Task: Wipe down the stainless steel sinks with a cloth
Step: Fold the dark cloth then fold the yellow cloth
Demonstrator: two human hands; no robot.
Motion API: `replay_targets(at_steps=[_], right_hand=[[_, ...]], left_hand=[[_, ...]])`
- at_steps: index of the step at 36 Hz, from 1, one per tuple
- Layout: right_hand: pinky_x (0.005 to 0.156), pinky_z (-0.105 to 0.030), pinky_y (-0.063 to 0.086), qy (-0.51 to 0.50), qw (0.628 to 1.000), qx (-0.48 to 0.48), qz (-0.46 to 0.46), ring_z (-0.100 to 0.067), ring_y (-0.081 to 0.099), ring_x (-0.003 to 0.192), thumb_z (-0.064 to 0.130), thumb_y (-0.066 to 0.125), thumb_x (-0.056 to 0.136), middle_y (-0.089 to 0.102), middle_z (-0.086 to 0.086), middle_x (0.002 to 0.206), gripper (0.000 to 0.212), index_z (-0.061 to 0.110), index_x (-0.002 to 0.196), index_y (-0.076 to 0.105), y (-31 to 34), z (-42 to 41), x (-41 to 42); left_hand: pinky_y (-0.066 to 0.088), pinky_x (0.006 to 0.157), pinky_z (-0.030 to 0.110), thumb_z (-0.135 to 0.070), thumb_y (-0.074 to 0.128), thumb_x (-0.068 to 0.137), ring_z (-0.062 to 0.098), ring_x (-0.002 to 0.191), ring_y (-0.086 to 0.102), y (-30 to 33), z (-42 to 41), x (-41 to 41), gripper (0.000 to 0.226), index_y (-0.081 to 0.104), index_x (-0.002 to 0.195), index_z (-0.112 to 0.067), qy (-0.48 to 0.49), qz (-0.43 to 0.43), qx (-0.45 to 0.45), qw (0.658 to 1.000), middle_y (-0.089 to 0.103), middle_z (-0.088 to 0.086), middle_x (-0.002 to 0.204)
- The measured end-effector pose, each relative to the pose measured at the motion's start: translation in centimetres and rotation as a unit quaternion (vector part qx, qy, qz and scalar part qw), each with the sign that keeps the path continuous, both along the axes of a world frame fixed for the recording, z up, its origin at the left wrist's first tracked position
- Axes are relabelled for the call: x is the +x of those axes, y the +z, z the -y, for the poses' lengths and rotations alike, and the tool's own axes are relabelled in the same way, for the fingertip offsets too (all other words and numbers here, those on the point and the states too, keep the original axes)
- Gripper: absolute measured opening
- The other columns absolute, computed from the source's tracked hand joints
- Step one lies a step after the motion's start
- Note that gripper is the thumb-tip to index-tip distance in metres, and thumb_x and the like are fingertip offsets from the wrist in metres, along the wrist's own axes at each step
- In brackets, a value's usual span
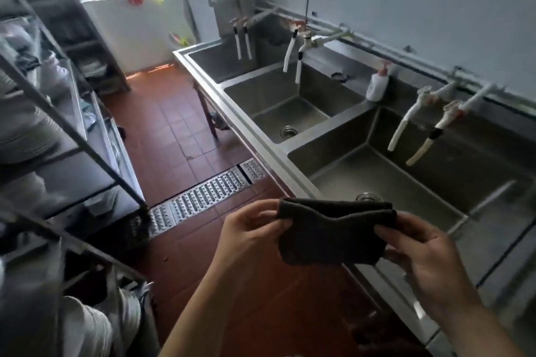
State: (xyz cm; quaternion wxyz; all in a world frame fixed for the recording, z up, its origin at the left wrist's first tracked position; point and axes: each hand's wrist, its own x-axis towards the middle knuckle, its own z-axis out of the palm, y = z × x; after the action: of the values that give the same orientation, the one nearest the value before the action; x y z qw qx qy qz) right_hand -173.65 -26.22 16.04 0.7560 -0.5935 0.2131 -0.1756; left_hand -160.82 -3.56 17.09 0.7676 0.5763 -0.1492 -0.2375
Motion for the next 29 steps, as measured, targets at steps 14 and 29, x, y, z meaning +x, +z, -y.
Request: replay_targets(at_steps=[14,29], right_hand=[[0.071,-0.033,0.061,0.163,0.985,-0.013,-0.056,-0.024,0.073,0.086,0.01,0.071,0.072,0.076,-0.017,0.099,0.033,0.002,0.103,0.074,-0.8,-4.1,28.3],[0.081,-0.039,0.062,0.29,0.952,0.079,-0.054,-0.027,0.072,0.09,0.019,0.078,0.068,0.076,-0.013,0.096,0.029,0.012,0.096,0.08,-2.5,-10.1,65.3]], left_hand=[[0.061,0.069,0.039,-0.008,0.074,0.077,0.025,0.088,0.075,-5.0,-7.4,20.3,0.026,0.077,0.103,-0.009,0.173,-0.081,-0.024,0.981,0.076,0.016,0.099],[0.058,0.086,0.047,-0.023,0.08,0.078,0.034,0.104,0.071,-2.5,-13.9,49.5,0.035,0.076,0.112,-0.014,0.318,-0.061,0.103,0.941,0.075,0.015,0.109]])
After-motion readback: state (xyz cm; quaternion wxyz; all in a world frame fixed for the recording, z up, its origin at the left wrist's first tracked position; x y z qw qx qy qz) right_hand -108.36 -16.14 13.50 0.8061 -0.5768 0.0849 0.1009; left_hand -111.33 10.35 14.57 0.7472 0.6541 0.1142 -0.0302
